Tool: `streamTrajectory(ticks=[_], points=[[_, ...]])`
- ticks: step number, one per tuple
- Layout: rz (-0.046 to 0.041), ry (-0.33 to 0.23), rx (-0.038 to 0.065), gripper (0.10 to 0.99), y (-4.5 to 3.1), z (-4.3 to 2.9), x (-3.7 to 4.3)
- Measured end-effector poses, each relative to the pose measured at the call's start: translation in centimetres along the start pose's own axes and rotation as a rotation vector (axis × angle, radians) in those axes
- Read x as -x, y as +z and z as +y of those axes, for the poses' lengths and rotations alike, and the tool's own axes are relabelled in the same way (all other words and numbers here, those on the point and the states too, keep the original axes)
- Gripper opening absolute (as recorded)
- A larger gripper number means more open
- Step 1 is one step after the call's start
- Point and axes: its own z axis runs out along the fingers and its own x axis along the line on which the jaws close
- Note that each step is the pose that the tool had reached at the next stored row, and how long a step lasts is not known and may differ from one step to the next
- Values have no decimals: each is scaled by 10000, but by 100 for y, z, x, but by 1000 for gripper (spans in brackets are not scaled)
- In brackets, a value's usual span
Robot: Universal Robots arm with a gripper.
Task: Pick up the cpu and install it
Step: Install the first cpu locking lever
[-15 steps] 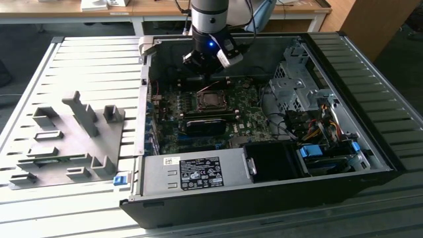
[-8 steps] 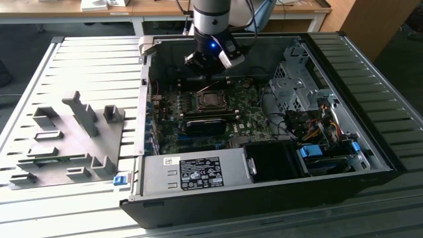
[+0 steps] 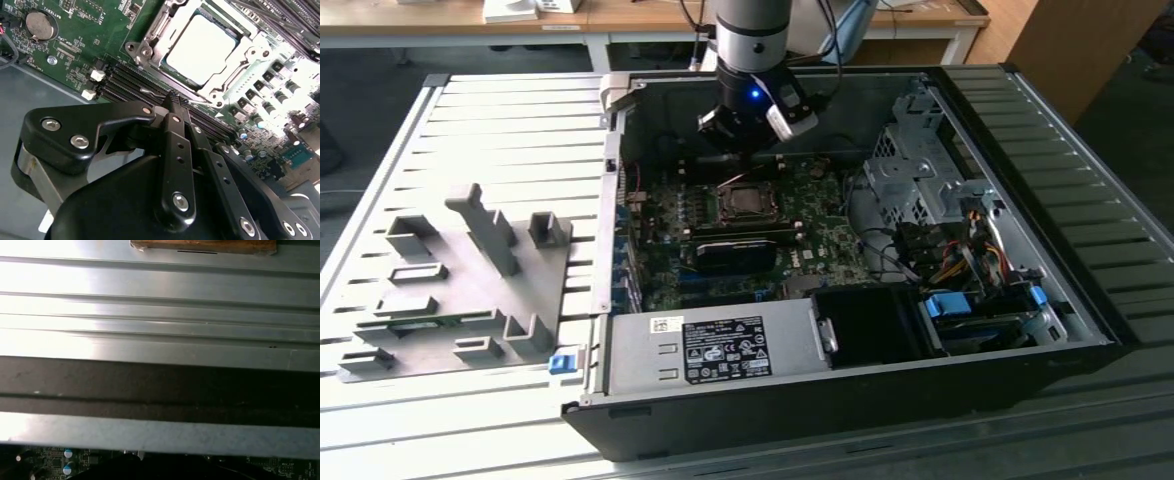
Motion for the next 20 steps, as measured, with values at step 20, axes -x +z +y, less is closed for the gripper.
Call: streamTrajectory(ticks=[20], points=[[22,3,-10,106,137,-1,125]])
